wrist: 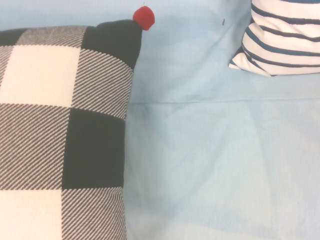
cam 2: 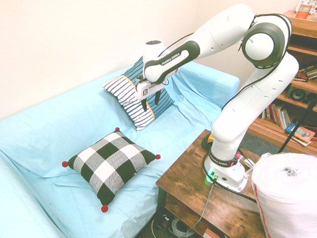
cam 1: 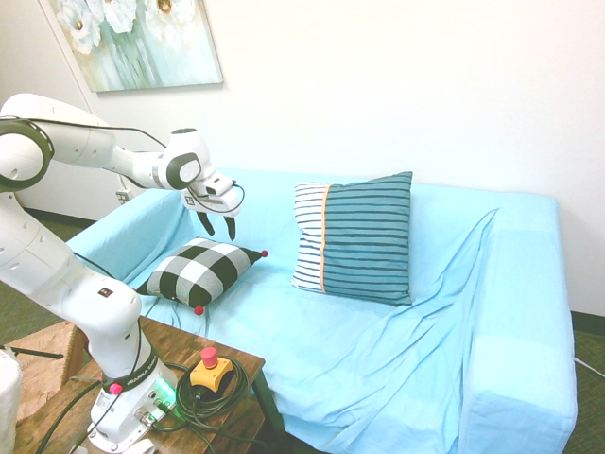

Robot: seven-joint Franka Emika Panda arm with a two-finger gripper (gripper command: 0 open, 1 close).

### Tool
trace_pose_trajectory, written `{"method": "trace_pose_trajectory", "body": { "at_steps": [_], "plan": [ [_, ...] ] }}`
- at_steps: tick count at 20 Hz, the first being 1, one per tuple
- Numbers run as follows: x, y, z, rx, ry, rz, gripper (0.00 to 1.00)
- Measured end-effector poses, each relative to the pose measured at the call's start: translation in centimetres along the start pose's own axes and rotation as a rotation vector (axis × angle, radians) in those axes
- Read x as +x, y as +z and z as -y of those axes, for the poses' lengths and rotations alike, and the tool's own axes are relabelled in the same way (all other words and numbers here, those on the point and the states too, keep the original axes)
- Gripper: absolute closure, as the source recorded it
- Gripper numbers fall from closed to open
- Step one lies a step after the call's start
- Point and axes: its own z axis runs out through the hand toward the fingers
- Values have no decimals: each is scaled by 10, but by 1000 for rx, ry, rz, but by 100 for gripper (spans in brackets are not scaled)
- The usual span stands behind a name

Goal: Stand the pillow up

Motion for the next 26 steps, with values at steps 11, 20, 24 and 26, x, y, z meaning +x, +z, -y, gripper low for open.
{"method": "trace_pose_trajectory", "body": {
  "at_steps": [11, 20, 24, 26],
  "plan": [
    [-79, 56, 25, -46, -105, -11, 0],
    [-194, 153, 50, -48, -143, -37, 0],
    [-247, 192, 44, -78, -172, -35, 0],
    [-271, 207, 38, -86, -183, -34, 0]
  ]
}}
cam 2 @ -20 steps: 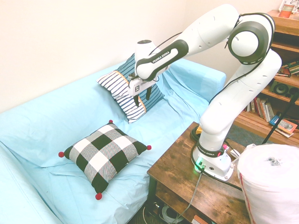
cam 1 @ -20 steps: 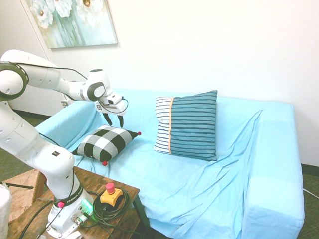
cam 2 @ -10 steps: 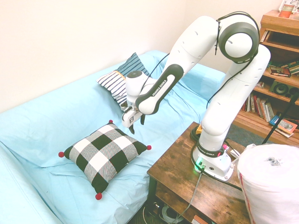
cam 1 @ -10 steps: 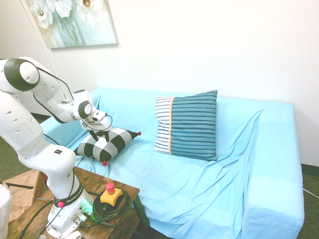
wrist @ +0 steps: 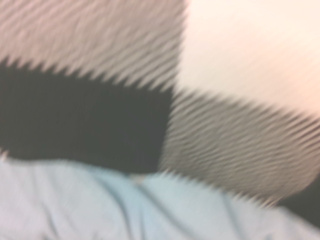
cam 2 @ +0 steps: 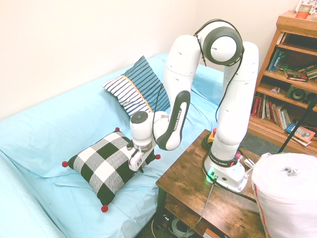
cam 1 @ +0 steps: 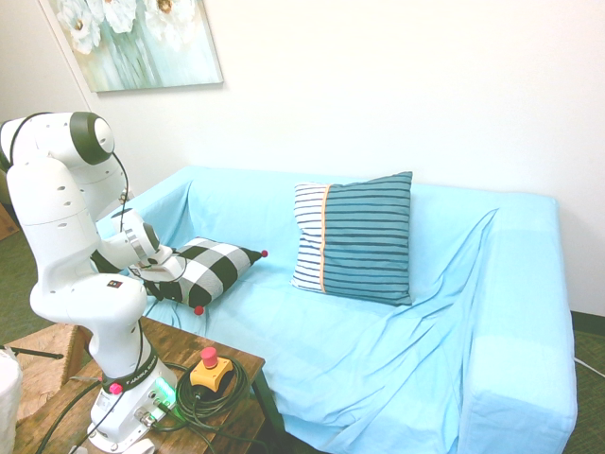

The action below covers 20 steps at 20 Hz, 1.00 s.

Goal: Stand the pillow up

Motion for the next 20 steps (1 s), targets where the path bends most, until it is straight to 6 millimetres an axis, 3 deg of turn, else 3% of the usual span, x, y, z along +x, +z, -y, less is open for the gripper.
{"method": "trace_pose_trajectory", "body": {
  "at_steps": [3, 13, 16, 20],
  "plan": [
    [-21, 18, 7, 0, -1, 0, 0],
    [-35, 94, 46, 18, 26, 13, 0],
    [-30, 104, 49, 16, 40, 5, 0],
    [-11, 98, 70, 51, 63, -14, 0]
  ]
}}
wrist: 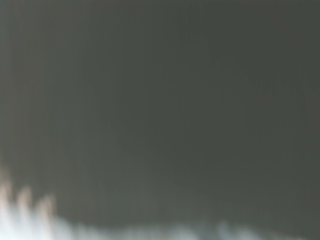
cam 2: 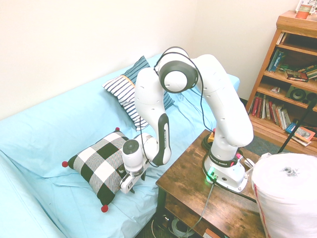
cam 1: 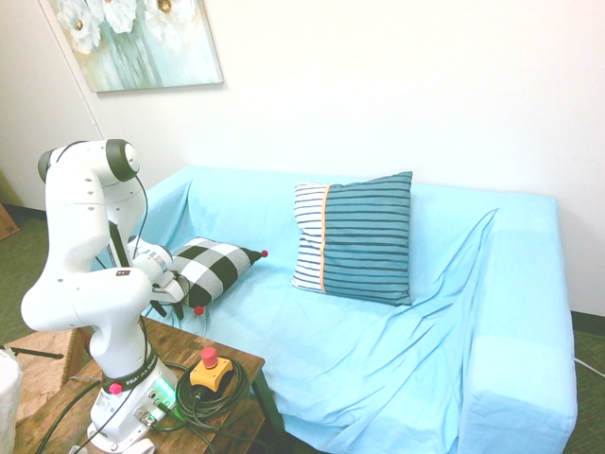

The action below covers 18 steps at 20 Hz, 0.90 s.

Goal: Stand the pillow up

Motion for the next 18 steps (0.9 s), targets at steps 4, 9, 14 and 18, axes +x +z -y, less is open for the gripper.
{"method": "trace_pose_trajectory", "body": {
  "at_steps": [4, 9, 14, 18],
  "plan": [
    [30, -15, 32, 18, 18, -21, 0],
    [66, -63, 75, 50, 31, -38, 0],
    [123, -131, 120, 104, 45, -70, 0],
    [172, -169, 148, 133, 49, -101, 0]
  ]
}}
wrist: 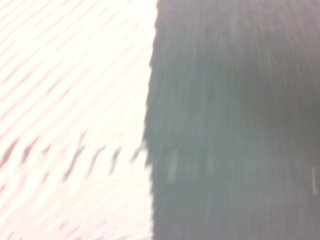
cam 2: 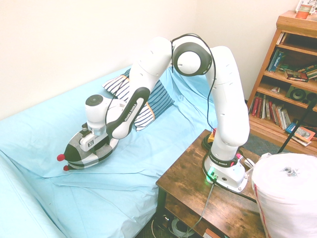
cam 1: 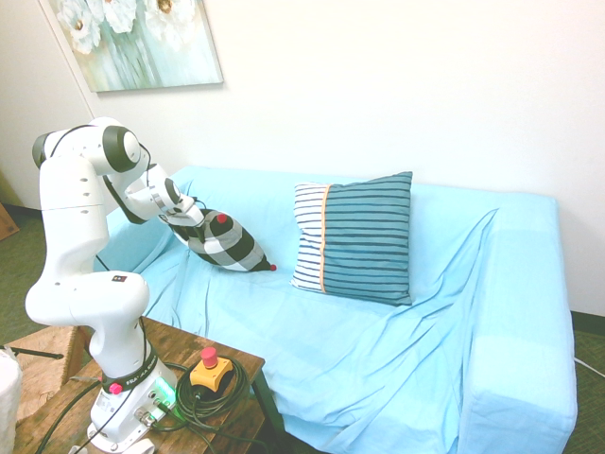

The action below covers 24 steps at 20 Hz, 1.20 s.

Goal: Stand the pillow up

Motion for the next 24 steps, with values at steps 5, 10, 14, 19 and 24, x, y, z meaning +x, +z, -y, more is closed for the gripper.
{"method": "trace_pose_trajectory", "body": {
  "at_steps": [5, 10, 14, 19, 24],
  "plan": [
    [64, -13, 39, 26, -9, -21, 0],
    [116, -27, 81, 49, -7, -14, 0],
    [122, -23, 81, 45, -10, -12, 0],
    [132, -28, 35, 9, -14, 11, 0],
    [162, -46, -47, -51, -34, 43, 0]
  ]
}}
